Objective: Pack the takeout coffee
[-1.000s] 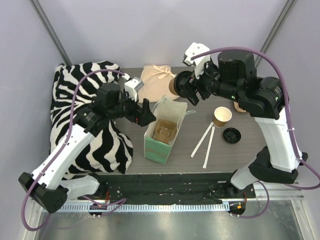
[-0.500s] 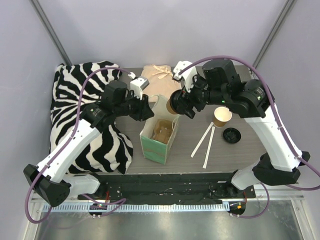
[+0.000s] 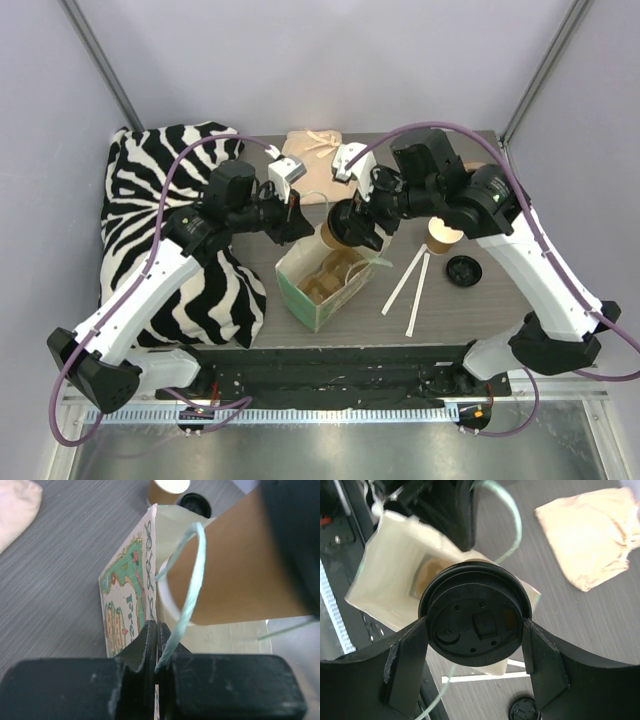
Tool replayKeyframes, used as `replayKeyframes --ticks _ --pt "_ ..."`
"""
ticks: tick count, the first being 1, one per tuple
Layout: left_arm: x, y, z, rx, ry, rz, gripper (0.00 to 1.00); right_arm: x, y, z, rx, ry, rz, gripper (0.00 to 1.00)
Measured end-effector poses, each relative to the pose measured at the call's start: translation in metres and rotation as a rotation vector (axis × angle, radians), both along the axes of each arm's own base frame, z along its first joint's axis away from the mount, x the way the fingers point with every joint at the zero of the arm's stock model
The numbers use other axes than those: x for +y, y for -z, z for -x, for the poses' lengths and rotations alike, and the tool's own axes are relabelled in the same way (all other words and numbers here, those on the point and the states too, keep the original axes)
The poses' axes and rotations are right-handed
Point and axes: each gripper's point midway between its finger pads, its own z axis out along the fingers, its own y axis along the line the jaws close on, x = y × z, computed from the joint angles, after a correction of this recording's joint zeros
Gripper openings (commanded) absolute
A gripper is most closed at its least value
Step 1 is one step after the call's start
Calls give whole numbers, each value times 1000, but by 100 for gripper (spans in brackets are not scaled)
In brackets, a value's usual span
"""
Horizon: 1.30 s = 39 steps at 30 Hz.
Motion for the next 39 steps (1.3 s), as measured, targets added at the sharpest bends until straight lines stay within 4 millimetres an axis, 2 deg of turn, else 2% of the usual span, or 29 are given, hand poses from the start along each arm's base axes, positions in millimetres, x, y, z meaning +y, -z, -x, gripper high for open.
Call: replayKeyframes --ticks 5,7,13,22,30,39 --pt "-9 -11 10 -34 93 46 0 -2 34 13 38 -95 66 42" --pt "-11 -13 13 -42 125 55 0 -3 42 18 42 -129 79 42" --pt "-18 -18 21 -63 205 88 0 1 56 31 -7 -254 90 41" --pt "-26 -8 26 -40 253 124 0 25 79 53 -132 -438 96 39" --pt "-27 -7 32 -46 278 152 0 38 120 57 -227 -508 156 38" --pt "-23 -11 51 -78 311 170 0 47 124 51 -252 -455 139 36"
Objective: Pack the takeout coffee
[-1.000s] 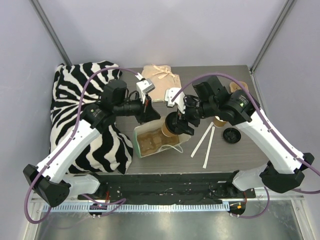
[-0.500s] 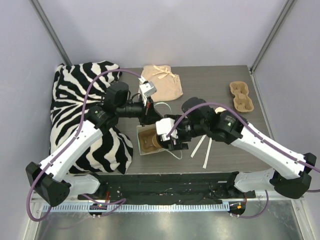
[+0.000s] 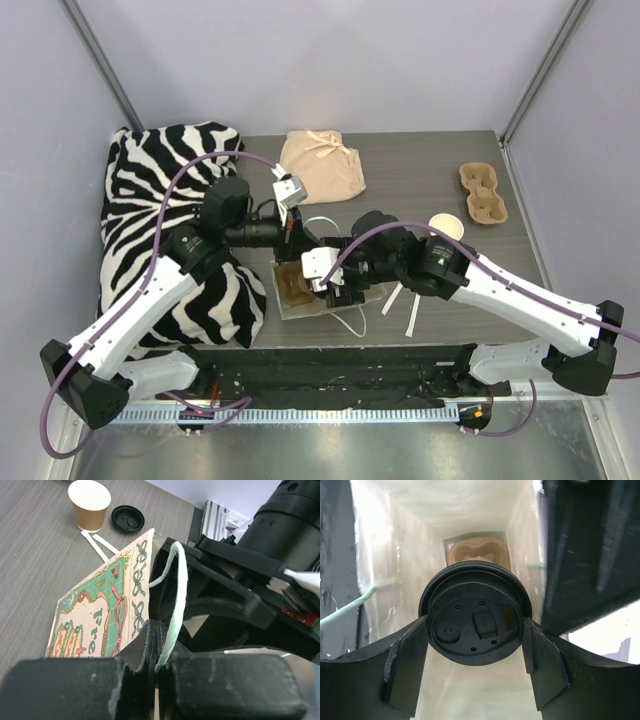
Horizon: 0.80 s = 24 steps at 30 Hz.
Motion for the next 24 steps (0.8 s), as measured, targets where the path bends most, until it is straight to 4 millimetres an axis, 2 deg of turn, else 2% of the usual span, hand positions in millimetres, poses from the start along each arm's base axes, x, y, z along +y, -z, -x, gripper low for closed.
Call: replayKeyframes --ticks 8,14,21,24 --pt "2 6 4 -7 -37 12 0 6 -3 -4 20 85 -47 35" --pt "3 20 8 44 -82 17 0 6 25 8 -19 69 -30 34" --pt "3 5 11 -26 -99 66 0 7 56 12 -53 42 8 33" --pt "7 6 8 -41 -130 62 0 4 60 11 -68 44 15 33"
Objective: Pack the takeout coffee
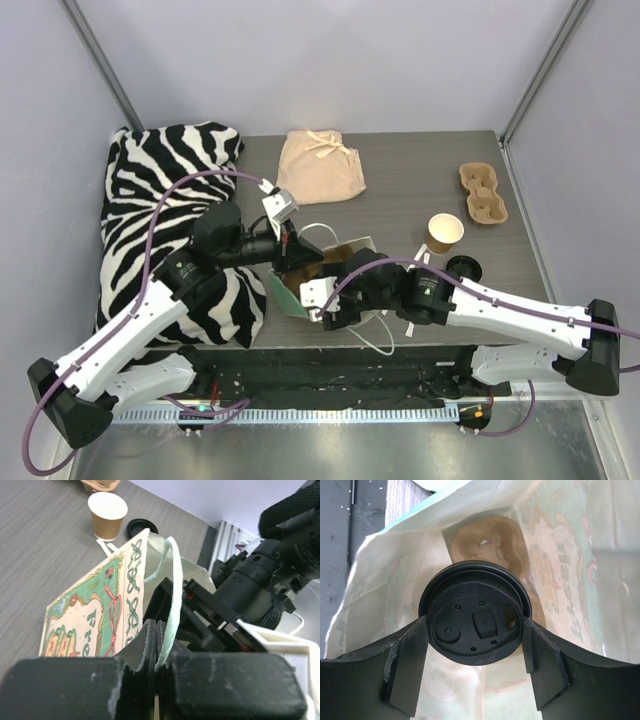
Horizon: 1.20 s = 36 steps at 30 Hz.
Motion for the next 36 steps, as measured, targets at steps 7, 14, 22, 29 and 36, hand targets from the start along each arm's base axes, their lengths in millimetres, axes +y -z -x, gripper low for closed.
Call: replayKeyframes --ticks 7,14,22,29,36 --pt "15 -3 1 -55 -51 -24 36 1 -6 -2 -24 3 -26 33" --pt "29 11 1 -54 -92 -117 62 6 -7 -5 -37 11 -40 32" --pt "60 22 -3 -72 -196 -254 66 9 -8 -7 -42 17 -56 31" --pt "66 4 -1 -115 -211 -243 70 11 -9 -8 -44 17 -63 31" --pt "64 -24 3 -163 -188 -200 69 12 -4 -8 -36 18 -48 31"
